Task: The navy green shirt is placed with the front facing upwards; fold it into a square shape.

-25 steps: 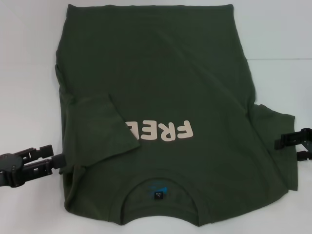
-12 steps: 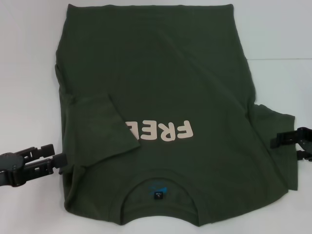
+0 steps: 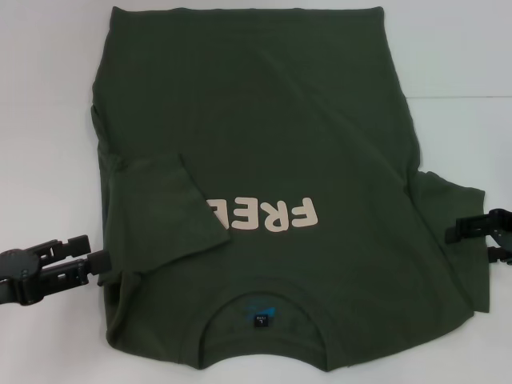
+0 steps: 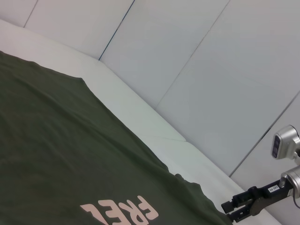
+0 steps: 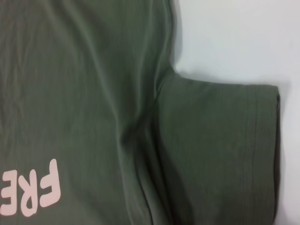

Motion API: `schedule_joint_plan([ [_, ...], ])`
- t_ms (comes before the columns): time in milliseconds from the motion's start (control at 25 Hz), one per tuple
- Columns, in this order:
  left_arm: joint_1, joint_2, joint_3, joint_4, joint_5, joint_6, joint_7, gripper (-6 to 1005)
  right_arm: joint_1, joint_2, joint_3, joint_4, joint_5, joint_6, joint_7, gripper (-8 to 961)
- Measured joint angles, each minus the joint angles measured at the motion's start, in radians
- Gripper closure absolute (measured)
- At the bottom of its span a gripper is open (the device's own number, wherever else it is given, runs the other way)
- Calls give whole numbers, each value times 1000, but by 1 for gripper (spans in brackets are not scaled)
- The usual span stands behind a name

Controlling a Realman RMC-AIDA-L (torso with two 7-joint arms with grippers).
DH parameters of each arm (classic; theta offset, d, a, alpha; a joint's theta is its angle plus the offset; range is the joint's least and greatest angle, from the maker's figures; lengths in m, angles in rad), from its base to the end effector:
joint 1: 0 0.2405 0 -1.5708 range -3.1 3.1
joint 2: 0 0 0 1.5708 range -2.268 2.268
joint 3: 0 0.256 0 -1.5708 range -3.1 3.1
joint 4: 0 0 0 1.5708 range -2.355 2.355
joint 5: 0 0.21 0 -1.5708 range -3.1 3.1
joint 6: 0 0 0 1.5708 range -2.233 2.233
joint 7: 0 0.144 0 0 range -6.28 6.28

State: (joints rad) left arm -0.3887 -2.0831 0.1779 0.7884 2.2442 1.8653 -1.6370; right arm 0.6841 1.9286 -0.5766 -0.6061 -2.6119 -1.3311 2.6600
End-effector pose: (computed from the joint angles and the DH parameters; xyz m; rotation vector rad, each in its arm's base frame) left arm -0.3247 0.2588 0.0608 -2.4212 -1.1772 -0.8931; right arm 0.3289 0.3727 0.0517 -1.8600 2.0242 0.1250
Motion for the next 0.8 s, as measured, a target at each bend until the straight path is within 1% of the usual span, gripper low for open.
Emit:
schedule_joint_plan([
  [280,-1,0,0,0,0,0,0,191,-3,0,2,-1,3,1,0,75],
  [520,-4,0,0,0,0,0,0,192,-10,4,3,16,55,4,-12,76],
  [800,-4,0,0,-1,0,0,2,192,-13,2,5,27,64,12,-12,77],
])
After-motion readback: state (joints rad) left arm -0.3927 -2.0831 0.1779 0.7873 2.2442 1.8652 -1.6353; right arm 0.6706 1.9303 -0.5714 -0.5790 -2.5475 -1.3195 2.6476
